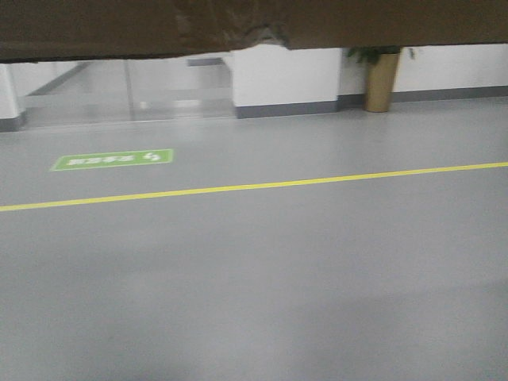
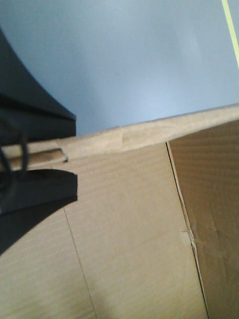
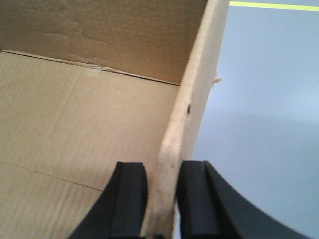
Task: Grab carton from right shelf to conveyor
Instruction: 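Hold the carton with both grippers while the base turns away, then carry the carton over the grey conveyor belt with both grippers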
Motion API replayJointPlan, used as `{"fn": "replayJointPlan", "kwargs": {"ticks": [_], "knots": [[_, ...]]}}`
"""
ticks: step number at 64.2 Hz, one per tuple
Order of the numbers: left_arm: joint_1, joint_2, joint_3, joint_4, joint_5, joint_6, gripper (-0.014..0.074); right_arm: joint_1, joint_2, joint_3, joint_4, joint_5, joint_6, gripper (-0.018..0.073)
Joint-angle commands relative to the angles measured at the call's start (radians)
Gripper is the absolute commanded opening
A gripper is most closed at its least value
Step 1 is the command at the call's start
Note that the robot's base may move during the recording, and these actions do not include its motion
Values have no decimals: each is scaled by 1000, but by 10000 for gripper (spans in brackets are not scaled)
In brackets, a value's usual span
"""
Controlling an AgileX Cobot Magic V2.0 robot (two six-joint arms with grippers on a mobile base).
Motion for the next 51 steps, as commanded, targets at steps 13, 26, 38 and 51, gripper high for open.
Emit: {"fn": "replayJointPlan", "kwargs": {"ticks": [13,26,38,51], "knots": [[-13,-8,-6,-47,-45,9,-16,6,-12,-6,16,-73,-17,-65],[-13,-8,-6,-33,-45,9,-16,6,-12,-6,16,-73,-17,-65],[-13,-8,-6,-33,-45,9,-16,6,-12,-6,16,-73,-17,-65],[-13,-8,-6,-33,-45,9,-16,6,-12,-6,16,-73,-17,-65]]}}
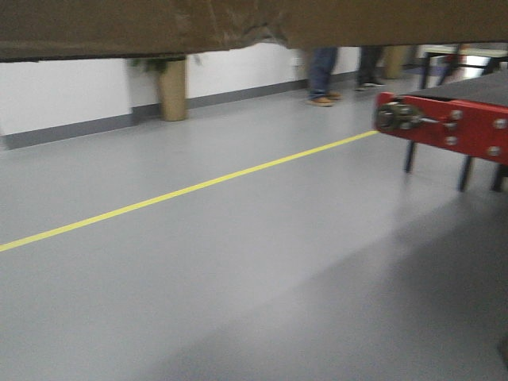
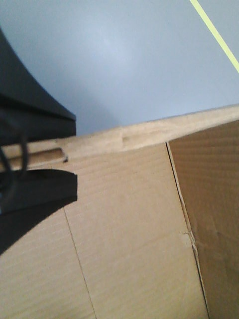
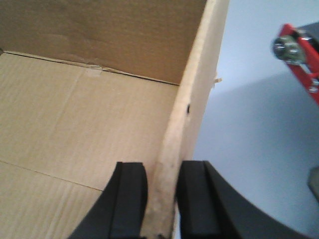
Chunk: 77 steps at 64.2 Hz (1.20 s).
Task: Grab carton from right shelf to conveyor
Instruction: 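Carry the carton over the grey conveyor belt with both grippers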
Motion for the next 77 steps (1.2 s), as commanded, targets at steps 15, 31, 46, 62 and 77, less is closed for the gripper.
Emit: {"fn": "replayJointPlan", "kwargs": {"ticks": [15,31,46,62,77], "knots": [[-13,-8,-6,-4,-45,9,-16,6,-12,-6,16,-67,-17,-65],[-13,-8,-6,68,-45,9,-16,6,-12,-6,18,-67,-17,-65],[-13,-8,-6,131,-45,9,-16,6,-12,-6,18,-67,-17,-65],[-13,-8,-6,156,-45,9,-16,6,-12,-6,18,-67,-17,-65],[-13,-8,-6,161,-45,9,-16,6,-12,-6,18,-67,-17,-65]]}}
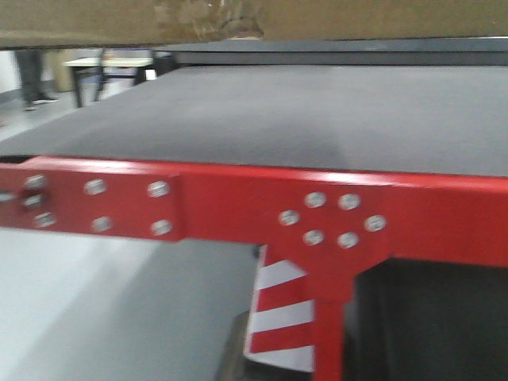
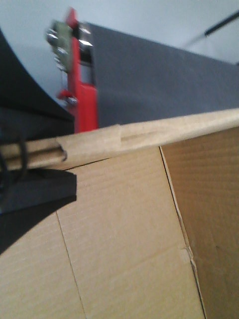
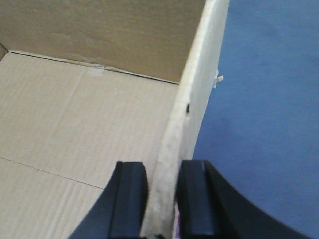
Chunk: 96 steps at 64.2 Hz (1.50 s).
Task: Grab carton from right shelf to conveyor
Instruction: 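Carry the carton over the grey conveyor belt with both grippers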
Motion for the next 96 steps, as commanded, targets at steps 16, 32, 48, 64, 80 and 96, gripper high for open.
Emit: {"fn": "replayJointPlan", "kwargs": {"ticks": [16,32,48,64,80,96], "knots": [[-5,-8,-6,58,-29,9,-16,4,-12,-6,9,-35,-19,-65],[-5,-8,-6,58,-29,9,-16,4,-12,-6,9,-35,-19,-65],[-5,-8,-6,58,-29,9,-16,4,-12,-6,9,-35,-19,-65],[-5,-8,-6,58,-29,9,-16,4,-12,-6,9,-35,-19,-65],[-5,-8,-6,58,-29,9,-16,4,-12,-6,9,-35,-19,-65],[-5,-8,-6,58,-29,9,-16,4,-12,-6,9,-35,-19,-65]]}}
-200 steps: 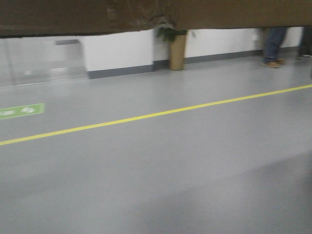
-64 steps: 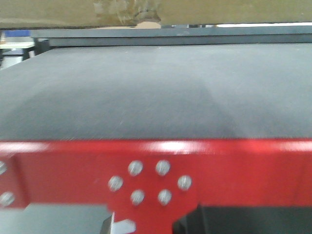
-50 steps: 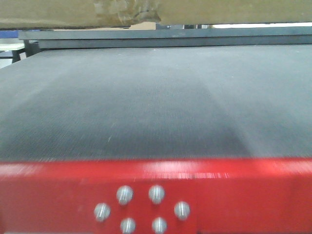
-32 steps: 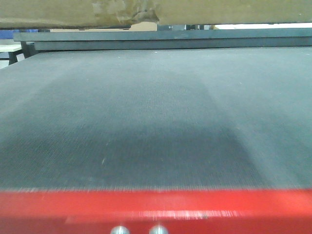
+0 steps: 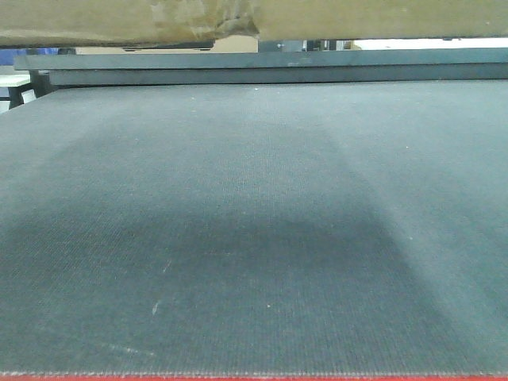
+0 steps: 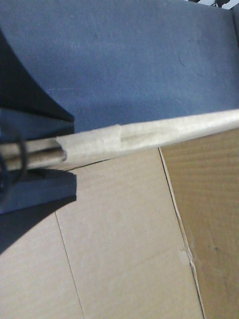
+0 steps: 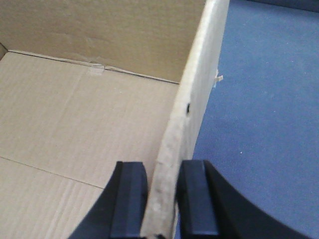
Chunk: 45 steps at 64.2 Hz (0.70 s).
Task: Grab carton from right shelf to conveyor
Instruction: 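Carry the carton over the grey conveyor belt with both grippers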
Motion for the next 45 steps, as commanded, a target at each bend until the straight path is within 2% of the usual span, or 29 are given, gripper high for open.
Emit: {"fn": "replayJointPlan", "kwargs": {"ticks": [1,45], "knots": [[-5,-8,-6,46,-27,9,-16,4,-14,-6,9,-31,-19,-65],[-5,-8,-6,46,-27,9,-16,4,-14,-6,9,-31,-19,-65]]}}
